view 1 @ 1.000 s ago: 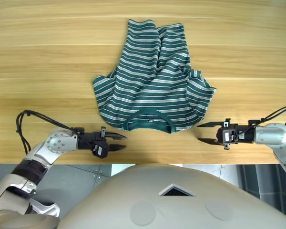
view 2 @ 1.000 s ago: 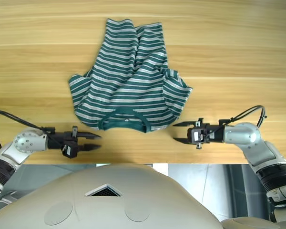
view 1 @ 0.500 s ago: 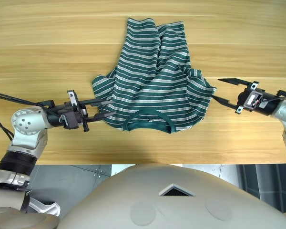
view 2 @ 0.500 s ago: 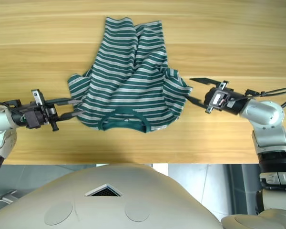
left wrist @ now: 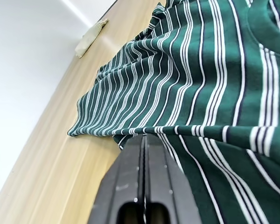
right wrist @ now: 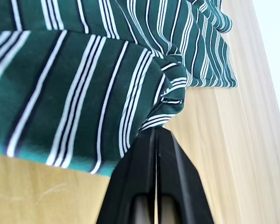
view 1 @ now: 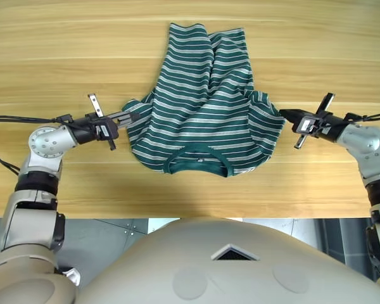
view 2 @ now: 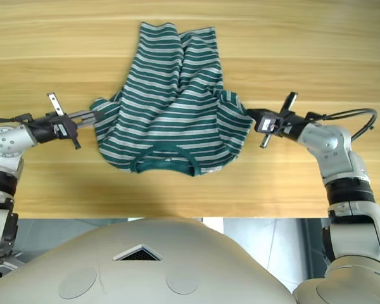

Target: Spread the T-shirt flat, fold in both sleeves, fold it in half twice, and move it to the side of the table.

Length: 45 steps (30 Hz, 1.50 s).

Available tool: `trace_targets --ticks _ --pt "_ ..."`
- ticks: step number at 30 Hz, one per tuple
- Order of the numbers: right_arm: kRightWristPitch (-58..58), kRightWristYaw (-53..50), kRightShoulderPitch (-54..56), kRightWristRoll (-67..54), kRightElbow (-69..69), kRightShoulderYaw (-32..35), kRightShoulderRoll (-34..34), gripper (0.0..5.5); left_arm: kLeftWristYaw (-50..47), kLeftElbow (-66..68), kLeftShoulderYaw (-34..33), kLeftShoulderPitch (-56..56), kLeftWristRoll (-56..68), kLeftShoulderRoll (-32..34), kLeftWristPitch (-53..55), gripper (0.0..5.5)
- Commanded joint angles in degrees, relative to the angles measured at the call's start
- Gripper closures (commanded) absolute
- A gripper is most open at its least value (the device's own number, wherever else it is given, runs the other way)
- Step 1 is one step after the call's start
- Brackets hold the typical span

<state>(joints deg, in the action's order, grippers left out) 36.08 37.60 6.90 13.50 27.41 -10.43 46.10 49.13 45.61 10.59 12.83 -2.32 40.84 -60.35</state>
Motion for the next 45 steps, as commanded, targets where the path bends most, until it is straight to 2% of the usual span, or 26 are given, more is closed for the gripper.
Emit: trace_targets --ticks 1,8,13,18,23,30,37,41,45 --pt "0.5 0.8 0.7 0.2 -1.0 -1.0 -0.7 5.47 -4.4 4.0 0.3 3.2 -5.8 0.1 -1.4 5.5" --pt "0.7 0.5 0.7 1.0 -0.1 -2.1 -0.8 5.47 -18.0 10.3 4.0 8.4 -22.4 1.4 1.0 5.5" --pt "0.4 -0.3 1.1 2.9 1.0 -3.2 -1.5 5.47 -26.2 13.7 11.6 11.9 -35.6 2.7 5.0 5.5" --pt "-0.7 -1.0 2.1 5.9 2.0 -4.6 -2.0 5.47 -22.3 13.1 20.9 14.0 -44.0 4.6 5.3 5.5" --pt "-3.0 -3.2 3.5 11.7 5.1 -7.1 -2.1 5.47 -18.0 10.2 26.6 14.8 -44.7 6.1 2.6 5.5" --pt "-4.6 -4.3 3.0 12.4 6.5 -7.9 -0.8 5.47 -10.0 1.2 30.6 8.6 -41.5 11.1 -0.2 5.5" --pt "-5.8 -2.7 -2.4 10.1 6.1 -7.3 1.9 5.47 -11.0 -1.1 31.4 4.8 -41.8 14.0 1.8 5.5" --pt "-6.3 -3.5 -4.7 10.1 9.5 -7.1 3.4 5.47 -11.3 -1.5 31.5 3.1 -41.5 15.0 2.9 5.5" --pt "-7.5 -5.9 -5.0 13.7 16.1 -9.8 2.7 5.47 -11.8 -2.0 31.9 1.6 -41.9 15.1 4.4 5.5"
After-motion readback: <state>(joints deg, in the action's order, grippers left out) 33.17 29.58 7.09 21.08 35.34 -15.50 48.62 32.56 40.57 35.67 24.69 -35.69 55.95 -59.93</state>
